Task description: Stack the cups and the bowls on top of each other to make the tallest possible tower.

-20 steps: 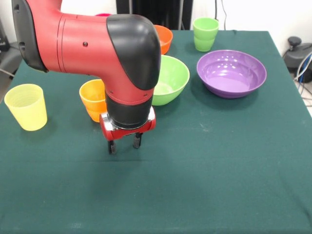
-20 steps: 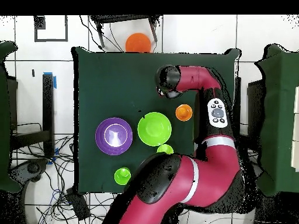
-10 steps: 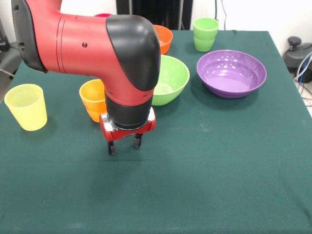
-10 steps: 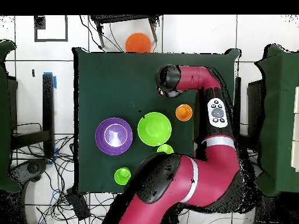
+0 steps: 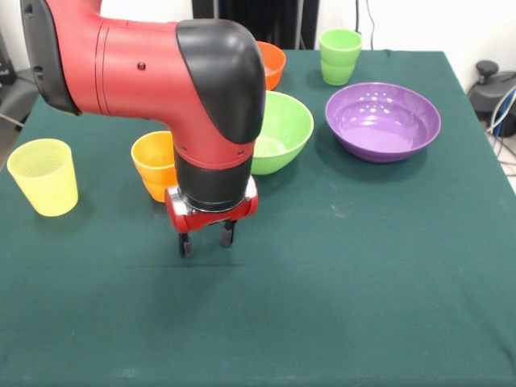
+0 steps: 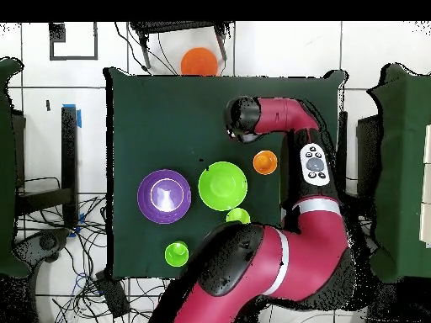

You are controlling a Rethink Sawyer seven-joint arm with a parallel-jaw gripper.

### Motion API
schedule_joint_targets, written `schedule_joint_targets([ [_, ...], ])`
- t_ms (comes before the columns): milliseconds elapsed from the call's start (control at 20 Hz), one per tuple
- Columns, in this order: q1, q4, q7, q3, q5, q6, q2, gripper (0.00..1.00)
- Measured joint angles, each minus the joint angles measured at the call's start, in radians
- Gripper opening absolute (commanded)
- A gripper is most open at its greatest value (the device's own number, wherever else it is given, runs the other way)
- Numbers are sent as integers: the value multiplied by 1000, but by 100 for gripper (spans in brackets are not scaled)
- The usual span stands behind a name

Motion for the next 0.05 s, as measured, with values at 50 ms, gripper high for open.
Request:
schedule_joint_targets([
  [50, -1, 5, 0, 0, 0, -6, -2, 100],
])
